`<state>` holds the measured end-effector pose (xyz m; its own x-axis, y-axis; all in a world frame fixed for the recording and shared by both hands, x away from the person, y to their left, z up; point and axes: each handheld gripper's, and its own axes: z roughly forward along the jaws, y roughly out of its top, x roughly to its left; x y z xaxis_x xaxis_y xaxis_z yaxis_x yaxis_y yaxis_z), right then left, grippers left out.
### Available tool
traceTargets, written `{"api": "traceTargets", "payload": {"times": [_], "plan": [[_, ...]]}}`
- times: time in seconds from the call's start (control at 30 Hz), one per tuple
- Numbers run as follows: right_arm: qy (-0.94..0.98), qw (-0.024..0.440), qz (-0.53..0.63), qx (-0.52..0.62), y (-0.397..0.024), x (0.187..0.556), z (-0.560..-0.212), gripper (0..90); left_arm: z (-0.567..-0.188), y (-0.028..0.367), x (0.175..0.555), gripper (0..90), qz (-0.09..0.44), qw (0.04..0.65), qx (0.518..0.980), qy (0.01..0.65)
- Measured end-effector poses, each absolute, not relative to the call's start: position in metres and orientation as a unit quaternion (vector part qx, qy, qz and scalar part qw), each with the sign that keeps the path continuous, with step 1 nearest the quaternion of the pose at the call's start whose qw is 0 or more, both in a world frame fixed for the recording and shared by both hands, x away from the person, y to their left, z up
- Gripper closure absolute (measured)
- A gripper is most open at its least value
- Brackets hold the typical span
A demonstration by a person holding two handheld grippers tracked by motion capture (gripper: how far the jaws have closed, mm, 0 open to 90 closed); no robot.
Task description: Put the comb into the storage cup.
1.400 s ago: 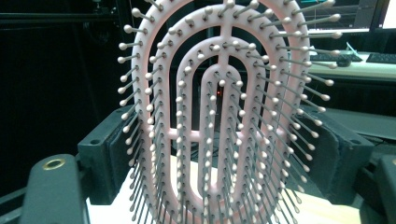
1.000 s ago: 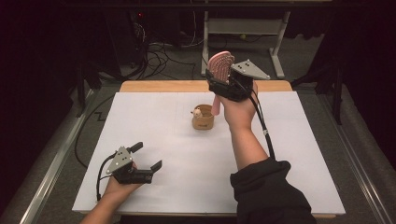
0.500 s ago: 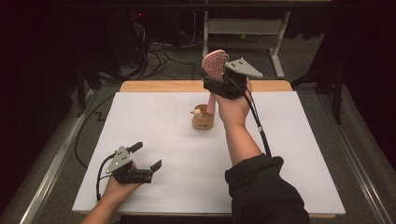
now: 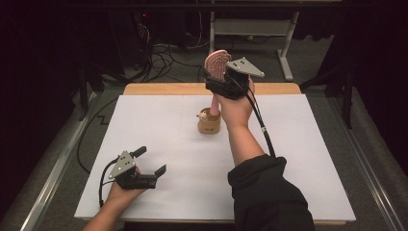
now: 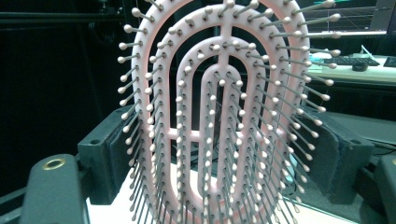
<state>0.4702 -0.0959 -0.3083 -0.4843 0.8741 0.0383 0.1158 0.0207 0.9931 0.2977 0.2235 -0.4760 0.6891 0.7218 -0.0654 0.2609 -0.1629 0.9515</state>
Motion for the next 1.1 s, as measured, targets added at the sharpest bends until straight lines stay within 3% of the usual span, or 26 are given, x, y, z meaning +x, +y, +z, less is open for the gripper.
{"api": "traceTargets", "payload": {"times": [1.1], "plan": [[0.665,0.311,0.548,0.401,-0.081,0.49,-0.338,20.5,-0.477,0.225,0.298,0.0,0.208,0.555,0.73,0.339]]}}
